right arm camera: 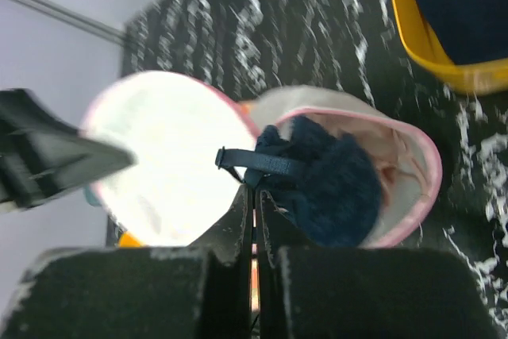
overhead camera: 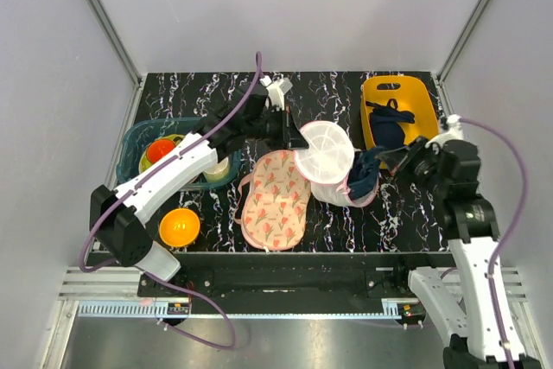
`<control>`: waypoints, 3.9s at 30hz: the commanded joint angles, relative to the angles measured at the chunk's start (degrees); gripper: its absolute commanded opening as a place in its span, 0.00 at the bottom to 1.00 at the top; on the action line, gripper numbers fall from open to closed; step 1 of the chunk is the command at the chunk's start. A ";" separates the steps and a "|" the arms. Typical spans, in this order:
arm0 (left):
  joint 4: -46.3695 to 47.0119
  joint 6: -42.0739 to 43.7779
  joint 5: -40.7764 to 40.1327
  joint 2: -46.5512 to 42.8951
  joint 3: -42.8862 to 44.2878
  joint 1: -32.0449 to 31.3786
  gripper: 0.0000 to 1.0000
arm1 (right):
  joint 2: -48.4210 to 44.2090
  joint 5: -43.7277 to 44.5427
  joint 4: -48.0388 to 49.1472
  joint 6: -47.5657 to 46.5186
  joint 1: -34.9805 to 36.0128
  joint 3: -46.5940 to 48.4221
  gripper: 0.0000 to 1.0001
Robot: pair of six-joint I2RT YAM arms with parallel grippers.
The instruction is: Unzip the laundry bag and remove the bra
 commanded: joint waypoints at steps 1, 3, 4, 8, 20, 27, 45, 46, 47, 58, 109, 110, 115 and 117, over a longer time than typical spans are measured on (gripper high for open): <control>4.51 -1.64 1.63 -1.88 0.01 1.38 0.00 | 0.16 3.03 -5.83 -1.83 0.32 12.02 0.00; 4.86 -1.72 1.54 -1.53 -0.08 1.65 0.00 | 1.12 3.03 -5.48 -1.83 0.23 16.32 0.00; 5.03 -1.64 1.46 -1.52 -0.25 1.73 0.00 | 1.65 3.29 -5.30 -1.83 0.23 17.65 0.00; 5.30 -1.55 1.11 -0.91 -0.96 2.26 0.00 | 4.89 6.70 -3.90 -3.31 0.23 23.19 0.00; 6.79 -1.73 3.92 -0.73 -2.45 2.52 0.00 | 25.00 18.14 3.31 -10.70 -0.21 35.94 0.00; 7.32 -1.64 4.36 -1.00 -3.33 2.52 0.00 | 35.83 18.32 9.19 -8.77 -5.73 33.84 0.00; 7.49 -1.11 4.36 -2.67 -4.56 2.52 0.00 | 25.48 4.98 4.28 -5.61 -7.69 18.21 0.63; 7.41 -1.11 4.27 -2.84 -4.48 2.52 0.00 | 24.34 3.92 4.10 -5.43 -6.90 16.10 0.59; 7.32 -0.85 4.18 -2.93 -4.30 2.52 0.00 | 22.15 2.78 3.93 -5.17 -5.84 11.99 0.57; 6.26 -0.58 3.48 -3.37 -4.65 2.52 0.00 | 11.85 2.41 7.44 3.71 7.09 -12.12 0.57; 7.93 -6.64 -0.04 -1.70 -4.48 3.23 0.00 | -5.12 1.63 11.39 8.19 7.53 -5.36 0.00; 8.19 -6.91 0.14 -1.70 -4.47 3.23 0.00 | -4.59 0.84 11.57 8.28 7.53 -6.15 0.00; 8.73 -7.44 -0.21 -1.70 -4.04 3.23 0.00 | -3.09 -4.70 11.93 8.54 7.44 -10.90 0.00; 8.11 -7.09 -0.82 -1.44 -3.95 3.14 0.00 | -4.58 -5.41 11.93 8.28 7.52 -10.12 0.00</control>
